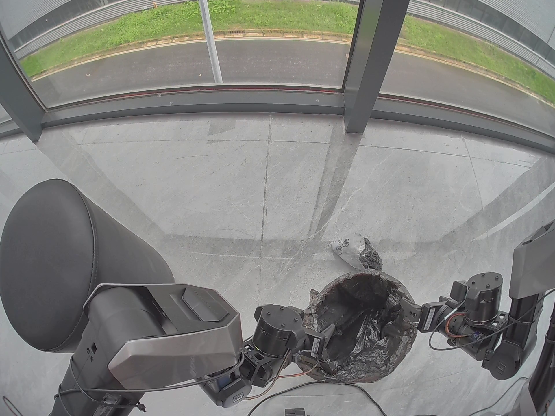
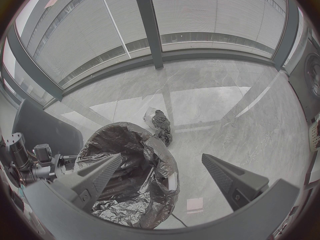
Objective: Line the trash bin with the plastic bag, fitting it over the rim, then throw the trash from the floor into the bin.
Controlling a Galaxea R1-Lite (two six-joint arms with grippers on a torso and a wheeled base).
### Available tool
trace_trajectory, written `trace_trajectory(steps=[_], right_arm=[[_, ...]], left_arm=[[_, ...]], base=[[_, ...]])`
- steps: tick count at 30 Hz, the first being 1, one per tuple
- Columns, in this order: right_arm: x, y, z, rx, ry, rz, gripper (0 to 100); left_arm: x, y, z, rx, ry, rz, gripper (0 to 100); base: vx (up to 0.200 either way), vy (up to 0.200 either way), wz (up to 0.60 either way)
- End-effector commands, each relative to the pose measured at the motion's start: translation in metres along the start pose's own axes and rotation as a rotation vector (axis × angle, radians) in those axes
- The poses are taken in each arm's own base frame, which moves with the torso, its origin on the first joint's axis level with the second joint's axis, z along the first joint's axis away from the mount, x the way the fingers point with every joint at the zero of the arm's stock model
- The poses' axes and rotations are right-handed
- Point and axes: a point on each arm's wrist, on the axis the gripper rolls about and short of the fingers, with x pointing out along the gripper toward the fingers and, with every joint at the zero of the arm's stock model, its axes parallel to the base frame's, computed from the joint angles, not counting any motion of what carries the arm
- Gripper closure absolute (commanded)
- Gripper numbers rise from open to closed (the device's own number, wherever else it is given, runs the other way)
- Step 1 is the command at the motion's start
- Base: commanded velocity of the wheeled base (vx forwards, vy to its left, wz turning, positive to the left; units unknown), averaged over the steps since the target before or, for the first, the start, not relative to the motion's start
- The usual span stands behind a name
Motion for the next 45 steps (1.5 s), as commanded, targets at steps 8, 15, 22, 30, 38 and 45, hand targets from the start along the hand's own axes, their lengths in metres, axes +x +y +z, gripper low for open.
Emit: trace_trajectory(steps=[8, 15, 22, 30, 38, 45], right_arm=[[-0.001, 0.001, 0.002, 0.004, -0.018, 0.007, 0], [0.0, 0.0, 0.001, 0.003, -0.014, 0.005, 0], [0.0, 0.0, 0.001, 0.003, -0.015, 0.004, 0], [-0.002, 0.0, 0.001, 0.002, -0.012, 0.003, 0], [-0.002, 0.0, 0.0, 0.002, -0.009, 0.002, 0], [-0.001, -0.001, 0.0, 0.003, -0.004, 0.001, 0]], left_arm=[[0.001, -0.002, 0.001, -0.011, -0.012, -0.008, 100], [0.002, -0.002, -0.002, -0.016, -0.005, -0.008, 100], [0.0, -0.001, 0.0, -0.022, -0.01, -0.006, 100], [-0.002, 0.035, 0.021, -0.069, -0.078, 0.072, 100], [-0.004, 0.076, 0.036, -0.108, -0.129, 0.163, 100], [-0.011, 0.091, 0.036, -0.115, -0.149, 0.192, 100]], base=[[0.0, 0.0, 0.0], [0.0, 0.0, 0.0], [0.0, 0.0, 0.0], [0.0, 0.0, 0.0], [0.0, 0.0, 0.0], [0.0, 0.0, 0.0]])
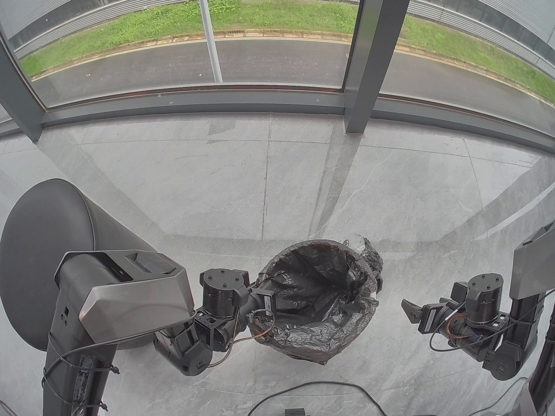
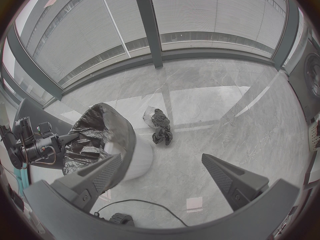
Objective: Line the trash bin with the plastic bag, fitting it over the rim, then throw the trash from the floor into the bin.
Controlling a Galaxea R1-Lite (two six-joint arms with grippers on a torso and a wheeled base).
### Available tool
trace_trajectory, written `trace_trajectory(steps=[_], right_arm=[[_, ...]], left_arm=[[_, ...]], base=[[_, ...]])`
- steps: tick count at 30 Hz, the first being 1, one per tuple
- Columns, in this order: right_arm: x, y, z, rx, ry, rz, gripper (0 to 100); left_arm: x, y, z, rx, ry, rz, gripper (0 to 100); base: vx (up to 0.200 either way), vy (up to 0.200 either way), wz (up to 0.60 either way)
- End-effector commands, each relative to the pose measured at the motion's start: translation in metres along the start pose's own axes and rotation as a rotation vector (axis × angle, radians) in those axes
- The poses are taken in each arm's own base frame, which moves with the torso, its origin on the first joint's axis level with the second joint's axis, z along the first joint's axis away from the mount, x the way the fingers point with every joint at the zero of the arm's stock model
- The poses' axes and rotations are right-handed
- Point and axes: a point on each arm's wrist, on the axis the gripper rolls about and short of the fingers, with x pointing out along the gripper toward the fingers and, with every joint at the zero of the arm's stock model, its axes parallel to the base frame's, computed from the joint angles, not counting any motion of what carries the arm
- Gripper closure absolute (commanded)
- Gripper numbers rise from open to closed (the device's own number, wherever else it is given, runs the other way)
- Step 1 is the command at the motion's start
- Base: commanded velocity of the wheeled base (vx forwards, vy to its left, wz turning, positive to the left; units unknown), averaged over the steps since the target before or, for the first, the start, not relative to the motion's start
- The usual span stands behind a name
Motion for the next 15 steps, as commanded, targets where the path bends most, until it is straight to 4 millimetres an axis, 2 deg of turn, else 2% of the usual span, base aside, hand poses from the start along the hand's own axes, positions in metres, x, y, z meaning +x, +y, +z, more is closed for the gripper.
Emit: trace_trajectory(steps=[1, 9, 15], right_arm=[[0.001, 0.0, 0.001, 0.006, -0.011, 0.004, 0], [0.0, 0.0, 0.001, 0.014, -0.013, 0.005, 0], [0.001, 0.0, 0.001, 0.012, -0.011, 0.004, 0]], left_arm=[[-0.004, 0.005, 0.002, -0.003, 0.002, 0.011, 100], [-0.012, 0.0, 0.016, -0.001, -0.025, 0.0, 100], [-0.022, 0.007, 0.023, 0.02, -0.028, 0.017, 100]], base=[[0.0, 0.0, 0.0], [0.0, 0.0, 0.0], [0.0, 0.0, 0.0]])
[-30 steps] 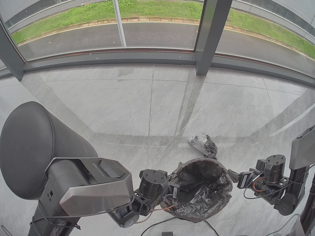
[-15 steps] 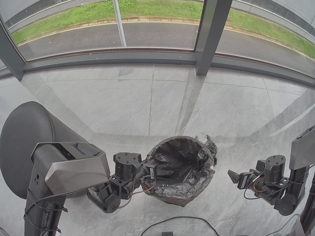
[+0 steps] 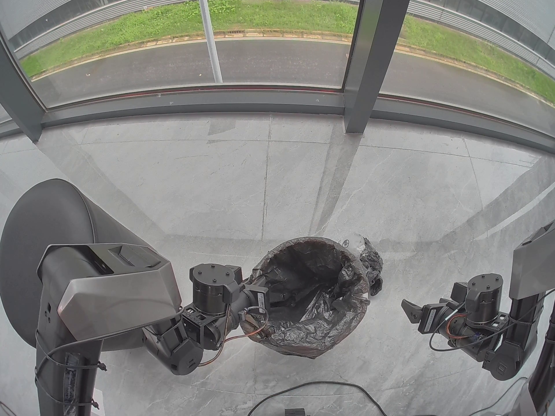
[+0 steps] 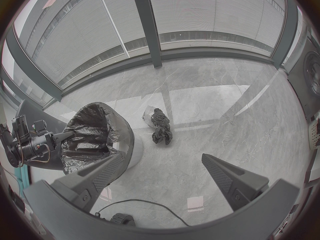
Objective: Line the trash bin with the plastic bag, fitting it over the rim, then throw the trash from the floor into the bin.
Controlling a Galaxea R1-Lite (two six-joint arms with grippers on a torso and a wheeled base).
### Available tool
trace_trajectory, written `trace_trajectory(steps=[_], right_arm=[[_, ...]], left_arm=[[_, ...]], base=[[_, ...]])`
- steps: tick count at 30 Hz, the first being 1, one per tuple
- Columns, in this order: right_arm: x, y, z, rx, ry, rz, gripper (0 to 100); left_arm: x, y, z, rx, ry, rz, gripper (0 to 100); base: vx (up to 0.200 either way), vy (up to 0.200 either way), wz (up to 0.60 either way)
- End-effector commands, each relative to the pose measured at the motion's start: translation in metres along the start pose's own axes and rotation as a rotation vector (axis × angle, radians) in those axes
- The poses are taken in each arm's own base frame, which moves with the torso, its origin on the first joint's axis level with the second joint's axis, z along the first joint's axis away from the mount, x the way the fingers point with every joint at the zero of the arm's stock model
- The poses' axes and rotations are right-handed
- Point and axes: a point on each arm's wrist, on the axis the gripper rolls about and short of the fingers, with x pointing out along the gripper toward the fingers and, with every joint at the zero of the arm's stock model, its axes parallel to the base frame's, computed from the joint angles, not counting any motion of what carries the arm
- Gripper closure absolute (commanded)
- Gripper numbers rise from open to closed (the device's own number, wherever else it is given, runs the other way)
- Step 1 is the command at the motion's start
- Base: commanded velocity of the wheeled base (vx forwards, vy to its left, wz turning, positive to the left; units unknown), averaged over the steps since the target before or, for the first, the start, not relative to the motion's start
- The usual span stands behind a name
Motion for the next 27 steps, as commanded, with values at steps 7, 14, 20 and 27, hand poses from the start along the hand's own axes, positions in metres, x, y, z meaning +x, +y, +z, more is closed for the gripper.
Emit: trace_trajectory(steps=[7, 14, 20, 27], right_arm=[[0.0, 0.0, 0.001, 0.002, -0.011, 0.004, 0], [0.001, 0.0, 0.0, 0.002, -0.008, 0.003, 0], [0.002, 0.0, -0.001, 0.0, -0.001, 0.001, 0], [0.002, 0.0, -0.002, 0.0, 0.0, 0.0, 0]], left_arm=[[-0.008, 0.008, 0.007, 0.011, -0.006, 0.021, 100], [-0.009, 0.031, 0.009, -0.005, -0.012, 0.075, 100], [-0.009, 0.041, 0.008, -0.021, -0.006, 0.102, 100], [-0.011, 0.044, 0.008, -0.022, -0.003, 0.107, 100]], base=[[0.0, 0.0, 0.0], [0.0, 0.0, 0.0], [0.0, 0.0, 0.0], [0.0, 0.0, 0.0]])
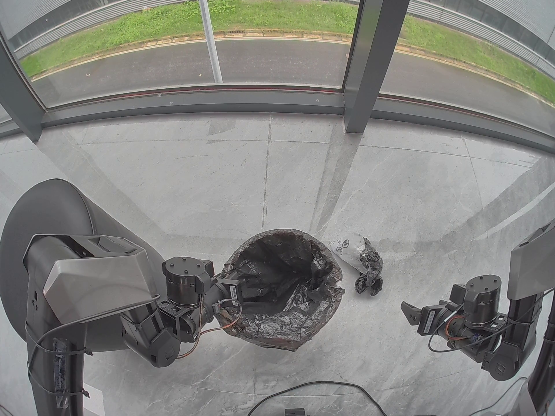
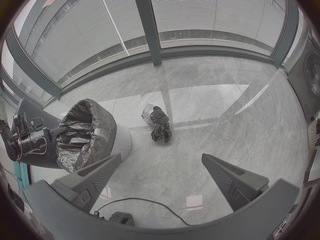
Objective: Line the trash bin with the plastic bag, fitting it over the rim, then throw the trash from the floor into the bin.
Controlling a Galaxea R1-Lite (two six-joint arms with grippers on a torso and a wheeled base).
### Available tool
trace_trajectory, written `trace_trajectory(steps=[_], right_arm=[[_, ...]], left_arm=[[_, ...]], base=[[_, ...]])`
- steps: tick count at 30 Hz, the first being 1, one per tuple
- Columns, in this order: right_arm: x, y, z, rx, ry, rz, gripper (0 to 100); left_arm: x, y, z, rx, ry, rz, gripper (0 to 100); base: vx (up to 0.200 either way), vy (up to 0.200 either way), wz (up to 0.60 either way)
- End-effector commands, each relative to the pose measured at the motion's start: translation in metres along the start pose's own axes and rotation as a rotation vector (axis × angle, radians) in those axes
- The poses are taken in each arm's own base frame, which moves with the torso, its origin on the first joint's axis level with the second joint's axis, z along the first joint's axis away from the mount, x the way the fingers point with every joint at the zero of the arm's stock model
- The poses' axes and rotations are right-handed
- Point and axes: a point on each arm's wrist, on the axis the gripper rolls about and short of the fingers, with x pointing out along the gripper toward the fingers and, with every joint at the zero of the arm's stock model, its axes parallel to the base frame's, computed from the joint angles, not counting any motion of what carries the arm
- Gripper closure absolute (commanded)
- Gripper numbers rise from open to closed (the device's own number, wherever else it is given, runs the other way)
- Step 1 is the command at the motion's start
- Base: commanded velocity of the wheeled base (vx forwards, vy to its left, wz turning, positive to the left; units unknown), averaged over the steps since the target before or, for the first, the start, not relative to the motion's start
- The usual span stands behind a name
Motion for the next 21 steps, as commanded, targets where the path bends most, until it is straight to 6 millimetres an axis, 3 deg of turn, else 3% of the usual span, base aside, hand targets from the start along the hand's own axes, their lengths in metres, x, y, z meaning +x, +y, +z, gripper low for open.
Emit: trace_trajectory(steps=[1, 11, 12, 21], right_arm=[[0.0004, 0.0003, 0.0014, 0.004, -0.015, 0.004, 0], [0.0005, 0.0006, 0.001, 0.003, -0.013, 0.005, 0], [0.0005, 0.0006, 0.001, 0.003, -0.013, 0.005, 0], [0.0014, 0.0005, 0.0004, 0.002, -0.01, 0.004, 0]], left_arm=[[-0.0001, 0.0028, 0.0005, -0.006, 0.0, 0.007, 100], [-0.0002, 0.0077, -0.0034, -0.008, 0.016, 0.021, 100], [0.0001, 0.0076, -0.0031, -0.01, 0.014, 0.021, 0], [-0.0056, 0.0074, 0.0012, -0.014, -0.013, 0.015, 0]], base=[[0.0, 0.0, 0.0], [0.0, 0.0, 0.0], [0.0, 0.0, 0.0], [0.0, 0.0, 0.0]])
